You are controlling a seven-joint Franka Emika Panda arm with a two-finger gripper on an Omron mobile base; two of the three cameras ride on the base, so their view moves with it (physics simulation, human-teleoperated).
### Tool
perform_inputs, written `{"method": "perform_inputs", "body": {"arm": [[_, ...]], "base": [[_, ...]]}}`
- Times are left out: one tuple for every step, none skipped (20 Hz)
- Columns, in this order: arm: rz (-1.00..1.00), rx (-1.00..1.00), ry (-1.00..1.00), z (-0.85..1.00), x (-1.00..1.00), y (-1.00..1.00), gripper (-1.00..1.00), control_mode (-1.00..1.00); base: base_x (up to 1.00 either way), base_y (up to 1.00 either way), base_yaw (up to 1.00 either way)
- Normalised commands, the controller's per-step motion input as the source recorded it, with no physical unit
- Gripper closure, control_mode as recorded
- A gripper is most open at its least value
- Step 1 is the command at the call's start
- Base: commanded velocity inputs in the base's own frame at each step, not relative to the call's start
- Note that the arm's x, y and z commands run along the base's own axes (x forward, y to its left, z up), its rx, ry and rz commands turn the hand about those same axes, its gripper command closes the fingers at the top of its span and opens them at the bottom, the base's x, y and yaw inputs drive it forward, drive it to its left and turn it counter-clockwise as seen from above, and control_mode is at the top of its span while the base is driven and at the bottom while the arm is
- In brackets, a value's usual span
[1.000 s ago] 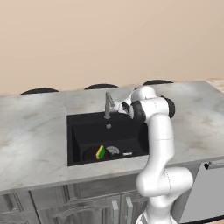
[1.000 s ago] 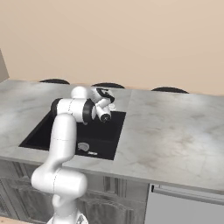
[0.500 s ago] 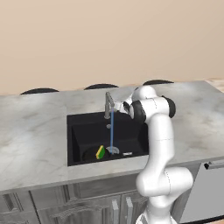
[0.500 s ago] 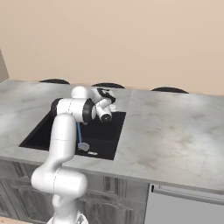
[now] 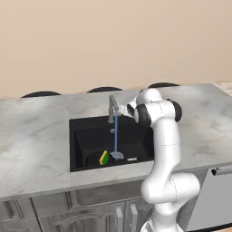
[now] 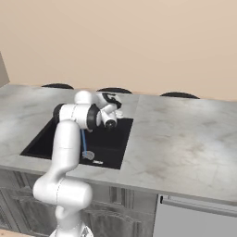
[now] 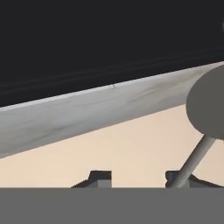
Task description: Pick the pan and sponge and place them into the sink. Then turn on the water.
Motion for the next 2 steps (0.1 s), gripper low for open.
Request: {"method": "perform_inputs", "body": {"arm": [[0.0, 0.0, 0.0, -0.38, -0.5, -0.78, 1.0, -1.0], [0.0, 0.0, 0.0, -0.33, -0.51, -0.79, 1.0, -1.0]], "base": [[0.0, 0.0, 0.0], [0.0, 0.0, 0.0]]}}
